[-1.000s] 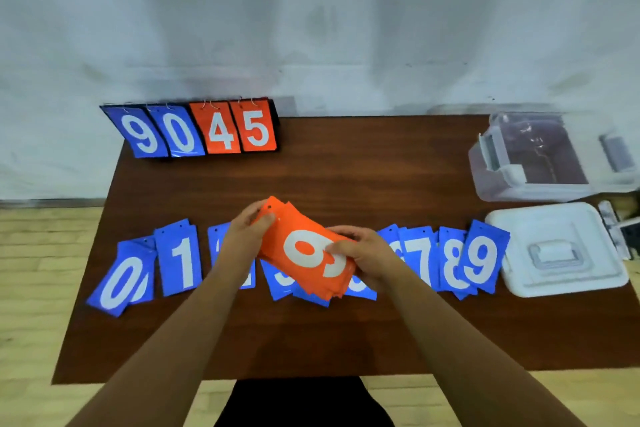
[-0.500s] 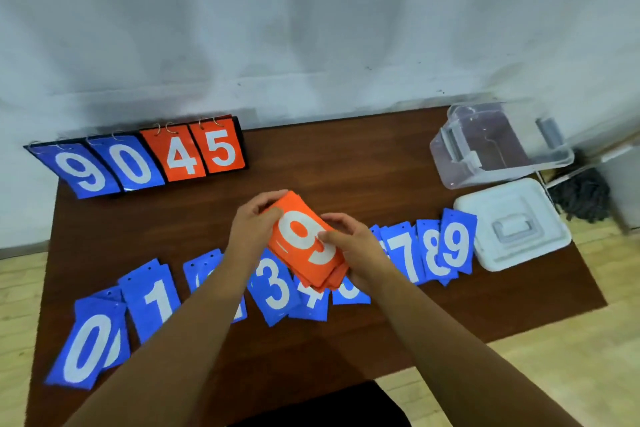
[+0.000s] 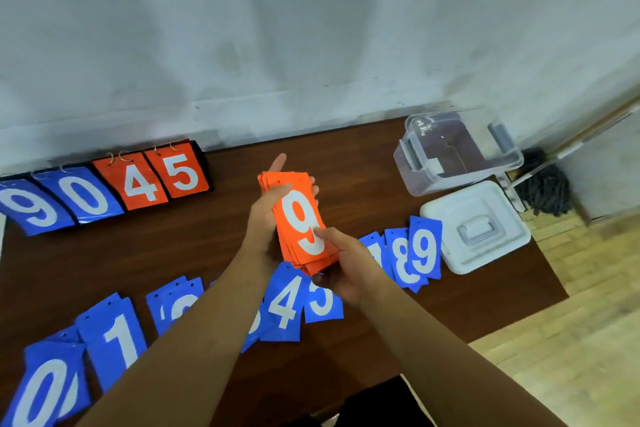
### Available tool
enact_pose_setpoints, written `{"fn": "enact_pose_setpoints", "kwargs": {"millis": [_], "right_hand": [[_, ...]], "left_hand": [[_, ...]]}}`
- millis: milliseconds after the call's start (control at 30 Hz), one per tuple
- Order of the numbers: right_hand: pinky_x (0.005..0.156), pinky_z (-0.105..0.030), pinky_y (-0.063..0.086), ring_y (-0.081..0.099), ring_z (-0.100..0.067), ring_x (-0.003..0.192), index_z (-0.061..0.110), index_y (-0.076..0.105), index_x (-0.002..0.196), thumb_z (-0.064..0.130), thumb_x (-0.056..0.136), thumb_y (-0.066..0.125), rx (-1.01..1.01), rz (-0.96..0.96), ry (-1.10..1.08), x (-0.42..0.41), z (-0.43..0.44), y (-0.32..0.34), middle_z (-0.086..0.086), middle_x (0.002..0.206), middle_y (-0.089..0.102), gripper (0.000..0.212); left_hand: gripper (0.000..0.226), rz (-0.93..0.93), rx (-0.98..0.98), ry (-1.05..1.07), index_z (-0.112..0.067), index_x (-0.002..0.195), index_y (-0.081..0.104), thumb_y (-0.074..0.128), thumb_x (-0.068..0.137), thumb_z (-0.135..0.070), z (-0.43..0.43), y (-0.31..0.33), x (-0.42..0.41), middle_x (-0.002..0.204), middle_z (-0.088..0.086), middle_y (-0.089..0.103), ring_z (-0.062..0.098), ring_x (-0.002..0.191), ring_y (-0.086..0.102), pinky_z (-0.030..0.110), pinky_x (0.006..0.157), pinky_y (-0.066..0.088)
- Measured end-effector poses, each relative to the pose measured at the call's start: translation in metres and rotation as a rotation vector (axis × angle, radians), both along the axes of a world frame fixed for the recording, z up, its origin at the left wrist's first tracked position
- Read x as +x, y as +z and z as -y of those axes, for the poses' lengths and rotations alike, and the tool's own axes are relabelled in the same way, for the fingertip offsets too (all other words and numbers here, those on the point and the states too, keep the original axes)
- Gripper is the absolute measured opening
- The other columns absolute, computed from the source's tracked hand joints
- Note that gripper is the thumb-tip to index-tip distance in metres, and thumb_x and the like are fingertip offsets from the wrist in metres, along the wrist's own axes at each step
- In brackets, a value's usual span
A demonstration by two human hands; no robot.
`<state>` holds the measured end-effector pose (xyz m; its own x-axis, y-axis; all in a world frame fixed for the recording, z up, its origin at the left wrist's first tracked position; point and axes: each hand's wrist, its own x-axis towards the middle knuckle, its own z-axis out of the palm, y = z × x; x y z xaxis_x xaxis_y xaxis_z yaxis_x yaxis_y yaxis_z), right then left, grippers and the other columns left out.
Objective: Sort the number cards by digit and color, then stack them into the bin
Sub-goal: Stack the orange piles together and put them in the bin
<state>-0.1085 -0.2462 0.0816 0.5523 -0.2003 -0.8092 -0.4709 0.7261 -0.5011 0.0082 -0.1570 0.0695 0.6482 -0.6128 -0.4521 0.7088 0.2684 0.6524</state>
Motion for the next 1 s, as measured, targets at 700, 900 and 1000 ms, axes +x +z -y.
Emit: {"fn": "enact_pose_setpoints", "kwargs": {"millis": [700,900,1000], "right_hand": [[0.088,-0.036,0.058,0.064,-0.020,0.107,0.022,0.041,0.132,0.043,0.099,0.046,-0.713,0.163,0.303,-0.020,0.279,-0.017,-0.001,0.126,0.060,0.040],[0.088,-0.039,0.056,0.064,-0.021,0.103,0.017,0.056,0.125,0.023,0.099,0.052,-0.837,0.118,0.308,0.004,0.360,-0.007,-0.004,0.120,0.065,0.027],[0.092,-0.043,0.054,0.065,-0.024,0.105,0.014,0.059,0.125,0.019,0.096,0.057,-0.915,0.107,0.363,0.018,0.395,-0.008,-0.006,0.122,0.066,0.029]], "left_hand": [[0.038,0.459,0.698,0.095,-0.025,0.141,0.040,0.044,0.103,-0.023,0.278,-0.011,-0.066,0.122,-0.007,0.056,0.007,0.093,0.060,0.019,0.070,0.052],[0.042,0.535,0.709,-0.075,-0.025,0.142,0.040,0.047,0.101,-0.022,0.323,-0.019,-0.050,0.134,0.001,0.055,0.021,0.116,0.058,0.038,0.093,0.054],[0.035,0.664,0.846,-0.038,-0.018,0.135,0.049,0.048,0.101,-0.027,0.338,-0.031,-0.035,0.129,-0.002,0.051,0.014,0.117,0.053,0.014,0.084,0.047]]}}
